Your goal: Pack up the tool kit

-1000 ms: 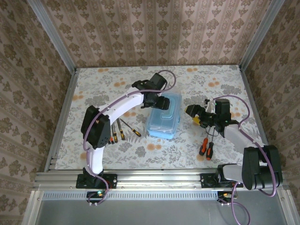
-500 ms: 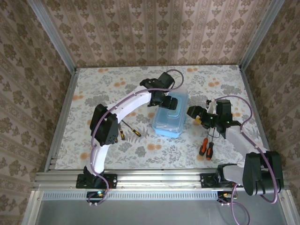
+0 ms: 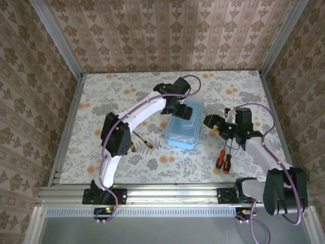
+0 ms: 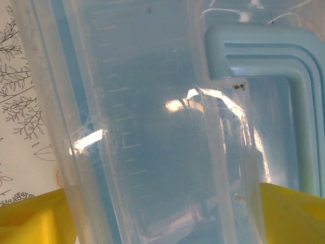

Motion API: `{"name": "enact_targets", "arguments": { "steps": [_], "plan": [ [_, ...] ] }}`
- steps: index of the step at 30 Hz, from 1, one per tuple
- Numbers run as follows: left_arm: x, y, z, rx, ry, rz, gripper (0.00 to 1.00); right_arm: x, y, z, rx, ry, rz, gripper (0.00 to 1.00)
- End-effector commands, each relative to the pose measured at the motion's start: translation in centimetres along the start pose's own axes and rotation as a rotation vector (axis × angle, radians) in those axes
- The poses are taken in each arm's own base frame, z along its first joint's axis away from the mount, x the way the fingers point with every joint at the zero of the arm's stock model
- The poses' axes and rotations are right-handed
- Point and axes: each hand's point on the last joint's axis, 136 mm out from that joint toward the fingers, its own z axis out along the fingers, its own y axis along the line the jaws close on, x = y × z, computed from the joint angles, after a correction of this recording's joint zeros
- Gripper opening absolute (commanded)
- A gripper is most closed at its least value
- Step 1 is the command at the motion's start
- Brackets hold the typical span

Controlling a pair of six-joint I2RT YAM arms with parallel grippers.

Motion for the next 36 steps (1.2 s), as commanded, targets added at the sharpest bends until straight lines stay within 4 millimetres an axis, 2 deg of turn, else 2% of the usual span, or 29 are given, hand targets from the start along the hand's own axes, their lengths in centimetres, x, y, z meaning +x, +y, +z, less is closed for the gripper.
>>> {"name": "enact_targets", "arguments": {
  "steps": [1,5,9,19,25,32,36],
  "plan": [
    [2.2,0.2,1.4,-0.017,0.079,0.037,0.84,-0.4,0.4,-0.4,-0.001,-0.013,-0.026,0.96],
    [2.4,0.0,1.3,-0.006,0.08,0.037,0.71,-0.3,0.4,-0.3,-0.007,-0.007,-0.021,0.96],
    [2.1,-0.3,0.6,0.013,0.062,0.037,0.65,-0.4,0.7,-0.3,-0.018,-0.006,-0.018,0.96],
    [0.8,-2.8,-1.1,0.194,-0.007,-0.02,0.58,-0.5,1.9,-0.2,-0.069,0.003,-0.011,0.96],
    [0.0,-3.2,-2.1,0.286,-0.056,-0.076,0.55,-0.6,2.6,-0.1,-0.108,0.005,-0.003,0.96],
    [-0.4,-3.1,-2.7,0.356,-0.1,-0.143,0.54,-0.7,5.3,0.3,-0.229,0.029,0.007,0.96],
    [-0.5,-2.8,-2.8,0.387,-0.115,-0.173,0.53,-0.7,5.4,0.9,-0.225,0.043,0.016,0.96]
  ]
}}
